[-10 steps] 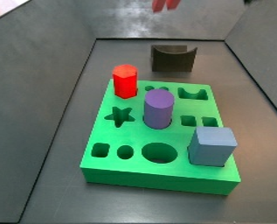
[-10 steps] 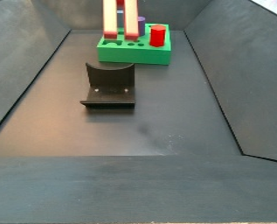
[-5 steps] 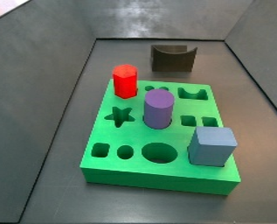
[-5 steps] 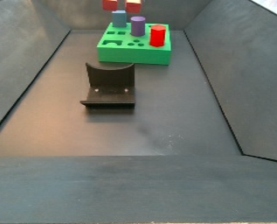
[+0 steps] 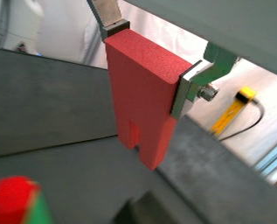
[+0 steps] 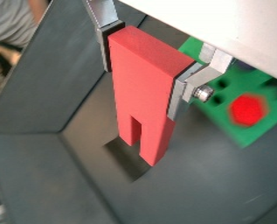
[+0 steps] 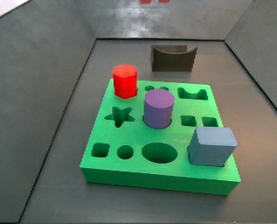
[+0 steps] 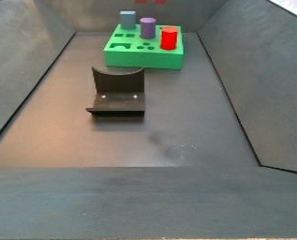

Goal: Pick up the double-square object. Move up. Rotate the double-square object. Place the double-square object on the fixture. Regrasp the double-square object. Move to above the board. Insert the double-square object.
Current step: Move to above the board.

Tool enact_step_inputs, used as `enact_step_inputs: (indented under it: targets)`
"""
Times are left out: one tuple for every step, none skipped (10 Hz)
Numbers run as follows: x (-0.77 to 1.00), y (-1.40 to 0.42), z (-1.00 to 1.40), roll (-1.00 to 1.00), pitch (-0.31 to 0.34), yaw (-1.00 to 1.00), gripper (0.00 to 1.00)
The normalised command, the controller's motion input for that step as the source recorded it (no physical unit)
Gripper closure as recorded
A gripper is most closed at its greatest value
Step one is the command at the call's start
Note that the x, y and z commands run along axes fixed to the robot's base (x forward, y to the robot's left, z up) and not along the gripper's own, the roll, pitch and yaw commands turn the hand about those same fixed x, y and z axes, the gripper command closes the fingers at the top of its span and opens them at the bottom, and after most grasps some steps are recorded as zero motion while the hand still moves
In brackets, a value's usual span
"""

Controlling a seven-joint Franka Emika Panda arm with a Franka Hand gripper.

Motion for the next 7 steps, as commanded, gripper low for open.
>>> enact_step_inputs:
  targets:
    - [-0.58, -1.00, 0.21, -1.00, 0.065, -0.21, 1.00]
    - [-0.54, -0.91, 0.18, -1.00, 0.071, -0.21, 1.00]
    - [-0.32, -0.49, 0.09, -1.00, 0.083, -0.20, 1.00]
    - [-0.17, -0.22, 0.05, -1.00, 0.090, -0.19, 1.00]
    - [-0.12, -0.11, 0.03, -1.00, 0.091, -0.17, 1.00]
    - [-0.10, -0.05, 0.02, -1.00, 0.082, -0.16, 1.00]
    - [-0.08, -0.02, 0.01, -0.98, 0.072, -0.14, 1.00]
